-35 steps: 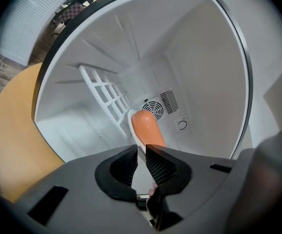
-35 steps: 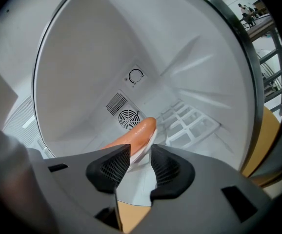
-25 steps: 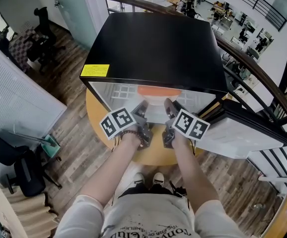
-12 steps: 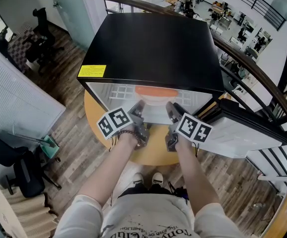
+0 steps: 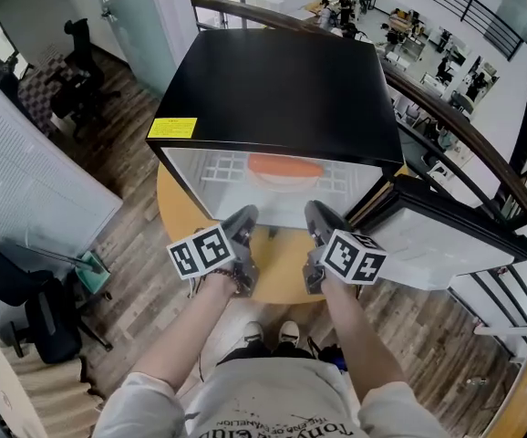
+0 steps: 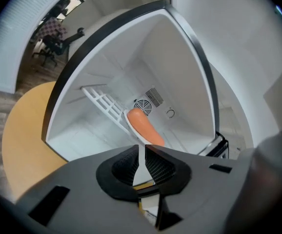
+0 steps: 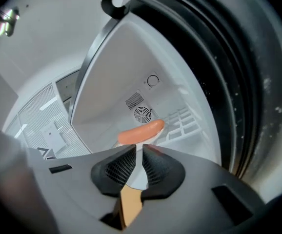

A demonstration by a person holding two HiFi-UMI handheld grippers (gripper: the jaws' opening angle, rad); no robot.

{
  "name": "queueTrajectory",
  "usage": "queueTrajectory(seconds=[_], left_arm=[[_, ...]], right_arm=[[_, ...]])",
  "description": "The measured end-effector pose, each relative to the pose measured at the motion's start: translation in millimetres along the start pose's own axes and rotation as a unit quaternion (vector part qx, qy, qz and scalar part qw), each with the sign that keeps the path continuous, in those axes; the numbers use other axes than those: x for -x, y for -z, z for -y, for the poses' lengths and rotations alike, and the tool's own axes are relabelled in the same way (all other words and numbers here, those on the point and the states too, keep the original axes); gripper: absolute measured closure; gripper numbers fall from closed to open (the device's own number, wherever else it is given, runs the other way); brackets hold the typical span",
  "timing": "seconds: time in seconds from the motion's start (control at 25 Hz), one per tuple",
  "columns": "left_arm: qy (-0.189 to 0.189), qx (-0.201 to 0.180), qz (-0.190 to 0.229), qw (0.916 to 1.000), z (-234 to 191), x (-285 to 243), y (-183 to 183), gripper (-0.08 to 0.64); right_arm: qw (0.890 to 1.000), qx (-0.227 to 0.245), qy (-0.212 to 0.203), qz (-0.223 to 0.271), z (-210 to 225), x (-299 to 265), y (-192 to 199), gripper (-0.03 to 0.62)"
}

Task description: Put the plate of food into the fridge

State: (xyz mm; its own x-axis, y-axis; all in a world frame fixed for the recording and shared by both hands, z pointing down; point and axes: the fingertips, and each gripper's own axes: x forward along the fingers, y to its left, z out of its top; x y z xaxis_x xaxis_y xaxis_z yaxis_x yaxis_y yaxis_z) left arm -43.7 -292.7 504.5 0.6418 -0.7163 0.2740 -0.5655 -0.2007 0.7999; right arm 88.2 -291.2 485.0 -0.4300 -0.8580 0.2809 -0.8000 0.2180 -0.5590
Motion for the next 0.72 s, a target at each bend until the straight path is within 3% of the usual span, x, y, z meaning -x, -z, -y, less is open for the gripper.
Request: queueTrajectory(seconds=[0.24, 0.48, 0.6, 0.72], left_arm=[[0.009, -0.119, -0.026, 0.9925, 19, 31, 28, 0.531], [0.001, -0.266, -0.031, 0.9634, 45, 74, 56, 0.535], [-0.012, -0.300, -0.029, 0.9535, 49, 96, 79, 0.535], [-0.025, -0.307, -0.032, 0.9510, 45, 114, 104, 0.535]], right_arm=[[0.997, 0.065, -0.032, -0.014, -29, 33, 22, 0.557], [0.992, 0.122, -0.032, -0.026, -45, 82, 52, 0.565], [0.990, 0.131, -0.028, -0.036, -51, 106, 75, 0.565], [0.989, 0.141, -0.018, -0.044, -54, 125, 96, 0.565]])
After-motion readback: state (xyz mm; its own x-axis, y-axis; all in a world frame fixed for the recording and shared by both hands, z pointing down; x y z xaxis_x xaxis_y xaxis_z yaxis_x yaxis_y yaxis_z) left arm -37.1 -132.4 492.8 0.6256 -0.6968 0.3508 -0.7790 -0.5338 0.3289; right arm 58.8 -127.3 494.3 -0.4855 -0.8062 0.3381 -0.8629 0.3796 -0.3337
